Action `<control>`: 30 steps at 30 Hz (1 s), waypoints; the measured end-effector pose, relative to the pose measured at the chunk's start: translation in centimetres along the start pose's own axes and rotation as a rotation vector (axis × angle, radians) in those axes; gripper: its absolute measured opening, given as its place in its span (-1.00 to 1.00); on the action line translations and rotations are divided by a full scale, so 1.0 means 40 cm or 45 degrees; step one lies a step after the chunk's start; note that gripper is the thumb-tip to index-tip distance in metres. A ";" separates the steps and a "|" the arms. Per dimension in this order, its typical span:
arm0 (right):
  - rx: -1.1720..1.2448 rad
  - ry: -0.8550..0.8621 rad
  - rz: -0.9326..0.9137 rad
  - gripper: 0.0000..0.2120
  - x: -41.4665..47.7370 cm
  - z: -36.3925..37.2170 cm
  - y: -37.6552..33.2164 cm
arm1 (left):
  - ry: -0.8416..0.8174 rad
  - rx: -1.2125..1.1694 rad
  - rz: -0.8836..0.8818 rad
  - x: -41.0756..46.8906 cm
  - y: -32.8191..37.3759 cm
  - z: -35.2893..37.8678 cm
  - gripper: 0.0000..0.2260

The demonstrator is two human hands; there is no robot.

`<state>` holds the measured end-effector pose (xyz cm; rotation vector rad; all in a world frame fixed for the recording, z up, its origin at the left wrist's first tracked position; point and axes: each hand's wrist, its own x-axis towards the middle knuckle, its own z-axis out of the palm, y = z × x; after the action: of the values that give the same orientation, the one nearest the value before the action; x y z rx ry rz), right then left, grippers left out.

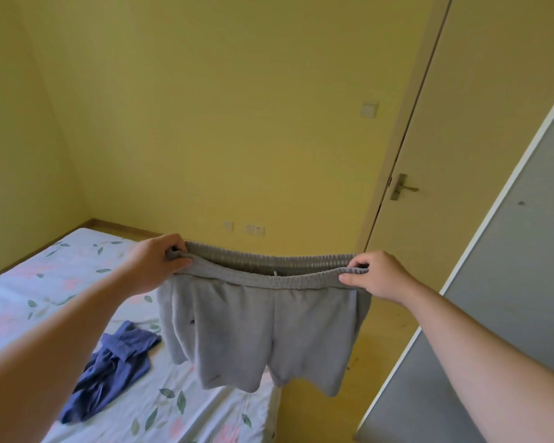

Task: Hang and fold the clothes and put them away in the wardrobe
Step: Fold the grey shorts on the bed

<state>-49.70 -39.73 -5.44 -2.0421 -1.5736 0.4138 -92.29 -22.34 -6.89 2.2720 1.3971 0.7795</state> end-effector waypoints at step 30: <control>0.216 -0.374 0.108 -0.93 0.043 -0.075 -0.020 | -0.275 -0.181 -0.173 0.089 0.051 -0.049 -0.91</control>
<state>-48.28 -38.60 -2.40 -1.9895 -1.5576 0.8827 -90.81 -20.03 -3.26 2.0602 1.3350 0.5534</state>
